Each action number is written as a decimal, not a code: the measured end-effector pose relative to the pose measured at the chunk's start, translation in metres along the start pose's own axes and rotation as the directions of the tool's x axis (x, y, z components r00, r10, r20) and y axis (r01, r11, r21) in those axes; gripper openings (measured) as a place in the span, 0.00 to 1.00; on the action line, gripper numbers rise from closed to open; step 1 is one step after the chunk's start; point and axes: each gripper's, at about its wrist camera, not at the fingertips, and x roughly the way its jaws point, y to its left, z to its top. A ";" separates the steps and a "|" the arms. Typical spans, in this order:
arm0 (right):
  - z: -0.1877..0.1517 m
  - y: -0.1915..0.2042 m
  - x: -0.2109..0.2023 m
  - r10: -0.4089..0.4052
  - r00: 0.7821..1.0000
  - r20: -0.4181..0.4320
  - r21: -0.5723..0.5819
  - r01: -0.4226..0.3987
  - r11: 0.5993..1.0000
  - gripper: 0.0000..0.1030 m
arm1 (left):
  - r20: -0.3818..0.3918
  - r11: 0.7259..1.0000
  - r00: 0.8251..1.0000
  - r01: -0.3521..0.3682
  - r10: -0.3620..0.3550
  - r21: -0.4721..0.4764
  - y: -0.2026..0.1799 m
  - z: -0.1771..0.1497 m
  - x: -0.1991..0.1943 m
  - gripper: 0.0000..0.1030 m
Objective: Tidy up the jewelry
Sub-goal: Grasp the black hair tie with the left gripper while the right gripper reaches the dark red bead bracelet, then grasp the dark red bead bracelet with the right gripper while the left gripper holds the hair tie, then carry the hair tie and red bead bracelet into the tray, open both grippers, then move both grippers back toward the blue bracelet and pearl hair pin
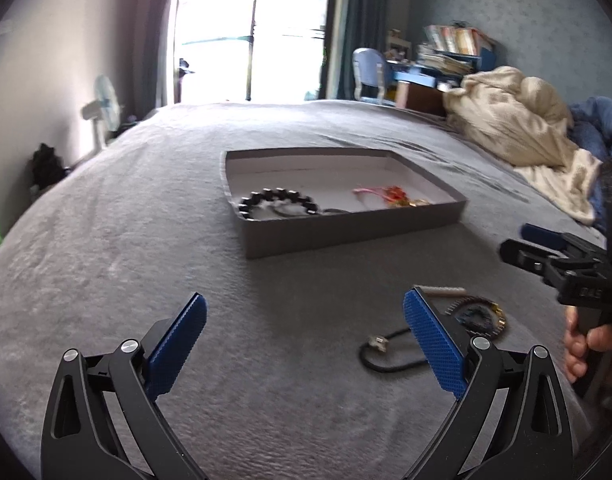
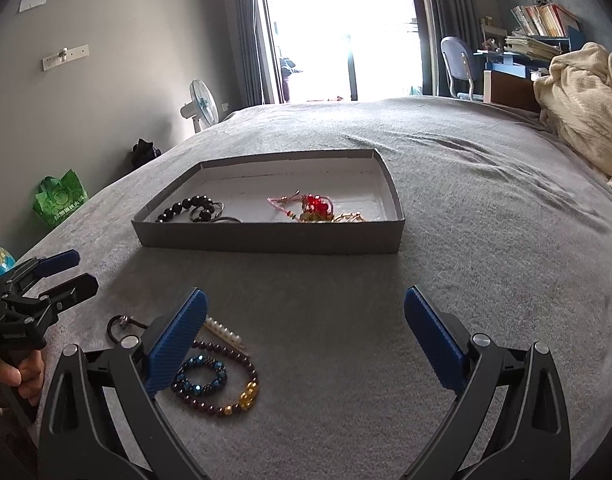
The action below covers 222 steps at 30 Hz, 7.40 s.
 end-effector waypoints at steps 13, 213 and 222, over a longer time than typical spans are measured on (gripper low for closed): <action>-0.006 0.003 -0.004 0.017 1.000 -0.020 0.004 -0.017 1.000 0.95 | -0.190 0.995 0.979 0.085 -0.073 0.057 -0.017 -0.012 0.029 0.45; 0.038 -0.024 0.019 0.001 0.994 0.110 -0.009 0.000 1.000 0.95 | -0.024 0.998 0.999 -0.040 0.039 -0.043 0.004 0.031 0.033 0.93; 0.022 -0.010 0.002 0.005 0.995 0.104 -0.039 -0.001 0.999 0.95 | -0.027 0.998 0.997 -0.066 0.066 0.018 -0.018 0.015 0.021 0.93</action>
